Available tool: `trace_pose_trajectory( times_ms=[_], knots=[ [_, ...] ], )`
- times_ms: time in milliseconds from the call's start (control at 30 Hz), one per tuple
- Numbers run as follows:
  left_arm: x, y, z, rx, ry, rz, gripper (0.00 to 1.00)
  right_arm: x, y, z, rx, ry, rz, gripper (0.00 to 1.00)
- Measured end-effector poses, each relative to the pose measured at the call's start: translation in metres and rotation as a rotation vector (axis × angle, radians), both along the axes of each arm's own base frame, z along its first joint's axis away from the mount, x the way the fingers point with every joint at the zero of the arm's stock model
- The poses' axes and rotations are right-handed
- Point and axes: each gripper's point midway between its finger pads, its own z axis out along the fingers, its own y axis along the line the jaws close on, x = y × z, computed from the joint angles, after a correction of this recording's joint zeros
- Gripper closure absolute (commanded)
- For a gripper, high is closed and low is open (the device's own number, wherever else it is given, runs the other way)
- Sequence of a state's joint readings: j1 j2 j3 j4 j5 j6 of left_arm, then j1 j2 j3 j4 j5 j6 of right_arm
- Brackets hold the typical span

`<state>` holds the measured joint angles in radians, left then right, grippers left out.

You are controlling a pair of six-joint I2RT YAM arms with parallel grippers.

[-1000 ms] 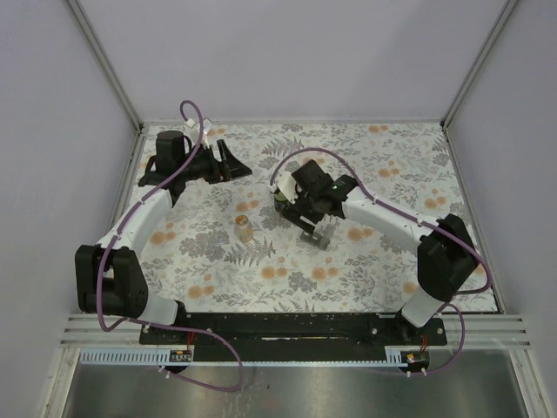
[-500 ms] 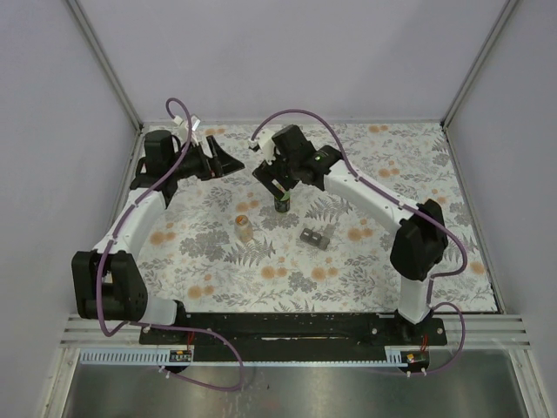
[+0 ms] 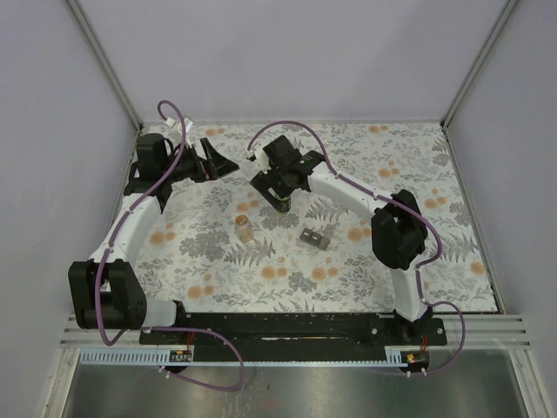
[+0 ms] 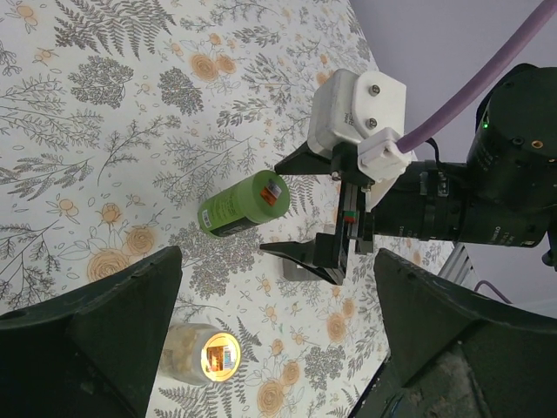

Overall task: Sort the pills into containers
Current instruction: Pick up the pill bottle at the center of the board.

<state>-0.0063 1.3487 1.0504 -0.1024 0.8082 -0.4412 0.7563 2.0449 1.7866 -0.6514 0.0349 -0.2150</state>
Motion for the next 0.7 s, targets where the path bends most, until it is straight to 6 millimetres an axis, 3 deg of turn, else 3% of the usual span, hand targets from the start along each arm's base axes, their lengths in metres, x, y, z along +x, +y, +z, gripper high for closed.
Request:
trace_pose_trajectory(
  times_ms=[700],
  knots=[
    [-0.001,0.007,-0.004,-0.01,0.014,0.006,0.04,0.016,-0.012,-0.005,0.013,0.015,-0.053,0.14]
  ],
)
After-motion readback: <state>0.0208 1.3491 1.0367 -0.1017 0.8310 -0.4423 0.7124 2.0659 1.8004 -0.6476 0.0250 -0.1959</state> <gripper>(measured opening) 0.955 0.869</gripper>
